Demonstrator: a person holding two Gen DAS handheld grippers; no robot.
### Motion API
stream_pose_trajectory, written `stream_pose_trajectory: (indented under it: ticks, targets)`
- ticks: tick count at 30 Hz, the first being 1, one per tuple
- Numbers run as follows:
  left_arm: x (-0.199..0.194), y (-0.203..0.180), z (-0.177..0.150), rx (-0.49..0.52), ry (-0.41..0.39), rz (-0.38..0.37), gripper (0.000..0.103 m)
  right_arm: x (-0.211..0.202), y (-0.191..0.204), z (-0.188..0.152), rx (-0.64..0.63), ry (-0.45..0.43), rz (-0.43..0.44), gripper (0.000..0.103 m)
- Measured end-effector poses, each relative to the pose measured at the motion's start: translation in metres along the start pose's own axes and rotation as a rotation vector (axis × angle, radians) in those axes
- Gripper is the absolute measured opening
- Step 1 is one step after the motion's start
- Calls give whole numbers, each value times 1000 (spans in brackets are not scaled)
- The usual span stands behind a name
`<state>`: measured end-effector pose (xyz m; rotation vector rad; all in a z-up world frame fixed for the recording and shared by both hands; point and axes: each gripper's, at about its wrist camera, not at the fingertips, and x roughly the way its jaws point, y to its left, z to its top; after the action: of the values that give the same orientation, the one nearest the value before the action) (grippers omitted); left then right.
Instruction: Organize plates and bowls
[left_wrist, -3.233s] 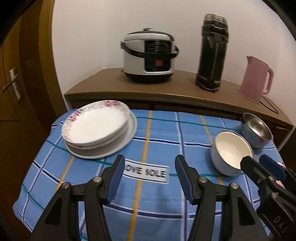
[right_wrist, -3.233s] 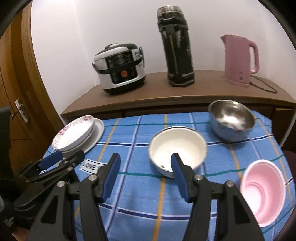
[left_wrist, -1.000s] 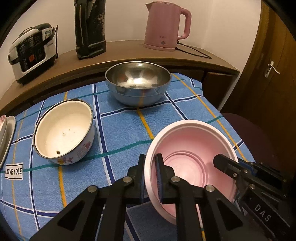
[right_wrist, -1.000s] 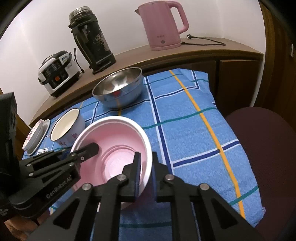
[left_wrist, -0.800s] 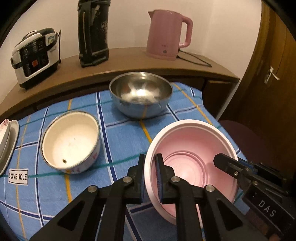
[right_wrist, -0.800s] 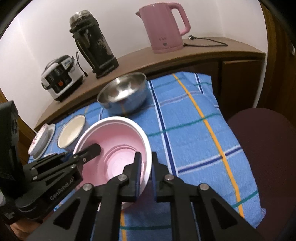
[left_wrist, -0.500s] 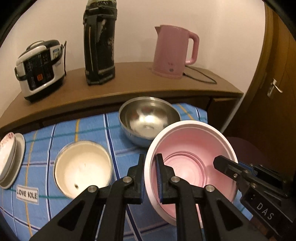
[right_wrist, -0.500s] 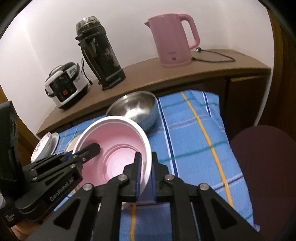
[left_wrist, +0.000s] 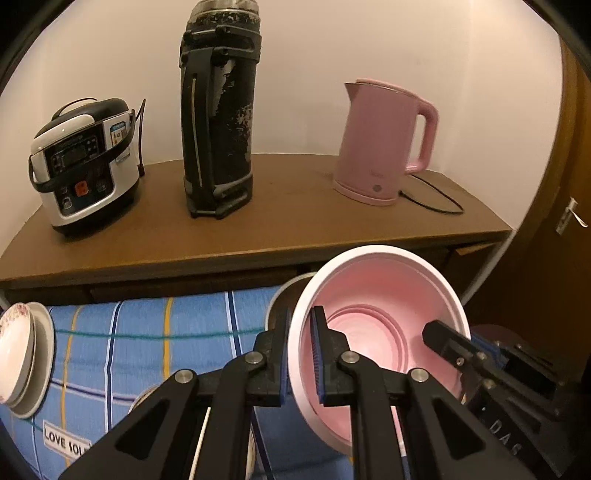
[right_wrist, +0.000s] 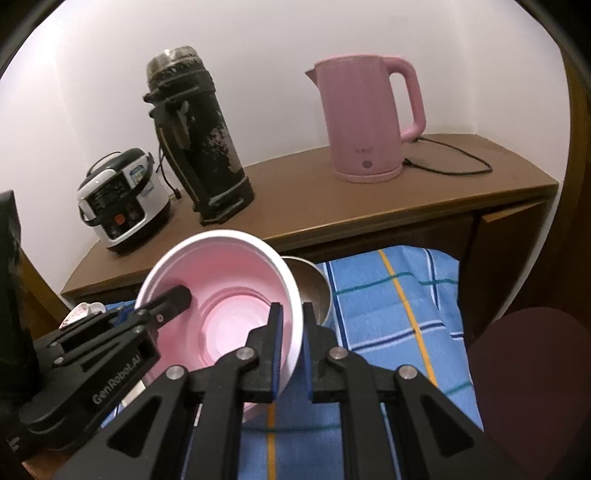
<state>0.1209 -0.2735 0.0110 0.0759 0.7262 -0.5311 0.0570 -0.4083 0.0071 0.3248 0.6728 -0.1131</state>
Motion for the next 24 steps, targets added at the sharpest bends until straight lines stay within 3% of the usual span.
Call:
stream_pose_trajectory:
  ticks: [9,24]
  targets:
    - [42,10,11,-47,59,4,12,45,-5,16,3,34,-44,9]
    - [72,12,12,-51,108,17,12,81,-9,15,-21,82,-103,9]
